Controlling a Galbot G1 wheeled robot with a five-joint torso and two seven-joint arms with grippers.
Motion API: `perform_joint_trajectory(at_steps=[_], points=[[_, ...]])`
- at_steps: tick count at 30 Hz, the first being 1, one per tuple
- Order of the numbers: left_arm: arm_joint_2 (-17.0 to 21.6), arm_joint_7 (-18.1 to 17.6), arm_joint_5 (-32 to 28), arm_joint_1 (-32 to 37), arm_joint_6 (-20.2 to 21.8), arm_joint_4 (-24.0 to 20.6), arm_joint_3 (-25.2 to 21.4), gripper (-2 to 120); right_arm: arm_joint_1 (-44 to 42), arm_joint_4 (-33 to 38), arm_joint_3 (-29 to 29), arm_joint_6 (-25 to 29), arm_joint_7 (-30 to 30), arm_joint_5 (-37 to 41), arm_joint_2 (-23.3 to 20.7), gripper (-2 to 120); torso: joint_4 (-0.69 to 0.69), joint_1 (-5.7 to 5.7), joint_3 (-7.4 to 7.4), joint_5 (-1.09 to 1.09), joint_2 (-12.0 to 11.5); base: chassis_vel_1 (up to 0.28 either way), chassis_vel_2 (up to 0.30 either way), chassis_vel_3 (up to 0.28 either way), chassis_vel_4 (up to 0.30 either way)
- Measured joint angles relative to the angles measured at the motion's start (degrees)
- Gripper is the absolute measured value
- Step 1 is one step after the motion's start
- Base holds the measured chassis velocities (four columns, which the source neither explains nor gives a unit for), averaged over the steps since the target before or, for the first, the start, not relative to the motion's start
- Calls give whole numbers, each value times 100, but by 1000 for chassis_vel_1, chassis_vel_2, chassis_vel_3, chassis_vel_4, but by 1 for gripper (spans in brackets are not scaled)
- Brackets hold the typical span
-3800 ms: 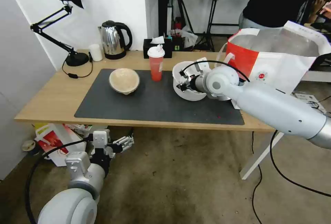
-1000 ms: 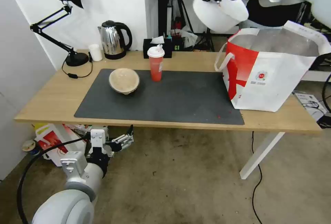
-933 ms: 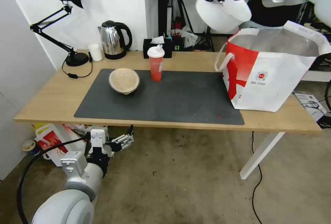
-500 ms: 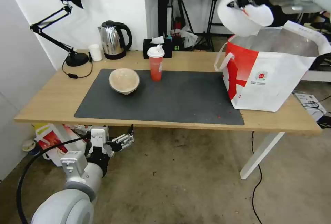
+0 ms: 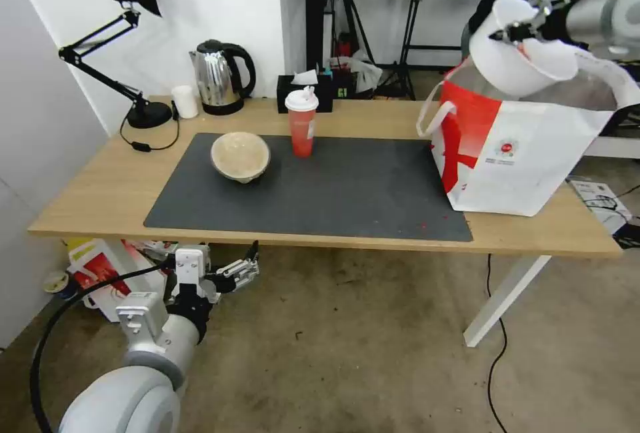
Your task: Pick up the trash from the table and place it into the takeout bag.
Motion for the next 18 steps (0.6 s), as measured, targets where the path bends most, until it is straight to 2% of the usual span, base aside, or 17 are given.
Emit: perform_joint_trajectory(at_steps=[7,18], points=[[8,0,11,5,0,10,19,100,-680,-43,544,4,-70,-226,-289,0,-1,0,0,-2,0,0,0,0,0],[23,-3,25,46,0,-19,4,100,-1325,18,1105,4,-76,-388,-375,0,0,0,0,-2,0,0,0,0,0]])
